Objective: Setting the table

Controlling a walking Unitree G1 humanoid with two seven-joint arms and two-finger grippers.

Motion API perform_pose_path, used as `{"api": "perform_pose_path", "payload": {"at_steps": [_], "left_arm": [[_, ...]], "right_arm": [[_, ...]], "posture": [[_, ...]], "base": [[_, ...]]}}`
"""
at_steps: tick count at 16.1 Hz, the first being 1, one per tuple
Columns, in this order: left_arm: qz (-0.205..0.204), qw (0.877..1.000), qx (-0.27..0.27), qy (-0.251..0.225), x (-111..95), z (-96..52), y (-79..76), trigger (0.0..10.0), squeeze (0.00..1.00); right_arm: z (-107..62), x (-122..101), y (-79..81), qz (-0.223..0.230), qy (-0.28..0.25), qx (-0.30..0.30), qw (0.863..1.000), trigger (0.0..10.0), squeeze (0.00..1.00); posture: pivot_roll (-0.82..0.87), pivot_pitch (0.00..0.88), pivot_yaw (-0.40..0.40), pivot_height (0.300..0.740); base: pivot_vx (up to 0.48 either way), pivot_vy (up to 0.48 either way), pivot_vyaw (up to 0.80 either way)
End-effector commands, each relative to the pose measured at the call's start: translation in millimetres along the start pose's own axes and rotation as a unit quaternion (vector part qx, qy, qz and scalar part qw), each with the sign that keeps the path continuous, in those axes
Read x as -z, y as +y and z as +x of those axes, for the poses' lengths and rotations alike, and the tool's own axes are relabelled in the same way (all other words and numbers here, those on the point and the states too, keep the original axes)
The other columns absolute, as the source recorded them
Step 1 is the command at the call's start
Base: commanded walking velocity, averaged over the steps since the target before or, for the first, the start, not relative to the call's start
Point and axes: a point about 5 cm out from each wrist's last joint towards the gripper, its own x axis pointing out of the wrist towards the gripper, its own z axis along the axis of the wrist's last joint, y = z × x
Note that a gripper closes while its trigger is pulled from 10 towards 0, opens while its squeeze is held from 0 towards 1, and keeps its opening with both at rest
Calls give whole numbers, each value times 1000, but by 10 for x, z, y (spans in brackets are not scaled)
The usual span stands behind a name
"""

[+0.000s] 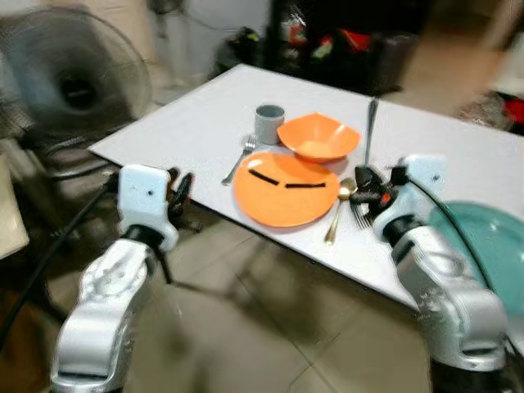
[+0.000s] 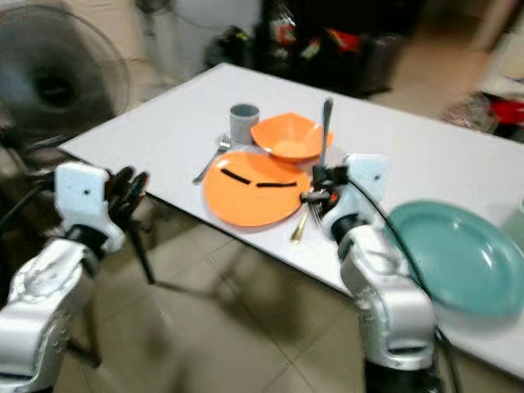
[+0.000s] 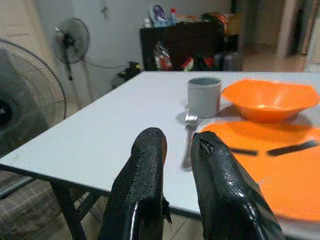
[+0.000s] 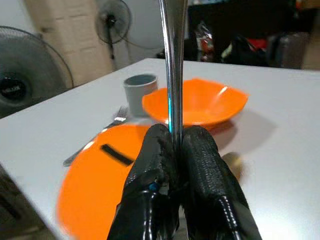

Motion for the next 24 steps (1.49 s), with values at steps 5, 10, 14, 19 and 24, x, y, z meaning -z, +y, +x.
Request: {"api": "perform_pose_path", "payload": {"at_steps": [5,10,14,19,24], "left_arm": [[-2,1000,15,6,1,-13,-34,10000,0],[5,1000,20,3,-4,-53,-61,10000,0],[3,1000,14,-4,-23,-77,-24,10000,0],[0,1000,17,-3,1,-103,-34,10000,0],[-14,999,43,-7,2,-89,-135,10000,0]], "right_arm": [[-21,-55,-56,-1,-6,22,1000,10000,0],[-28,-38,-129,-10,5,32,999,10000,0],[41,5,-170,-19,28,26,999,10000,0],[45,19,-228,-35,44,41,998,10000,0],[-54,55,-312,-47,66,68,994,10000,0]], "posture": [[-75,0,16,740],[-55,0,5,740],[-34,0,-15,740],[-43,0,-15,740],[-71,0,-1,740]], "base": [[0,192,-480],[0,0,0],[0,0,-156],[146,0,-800],[278,0,-800]]}}
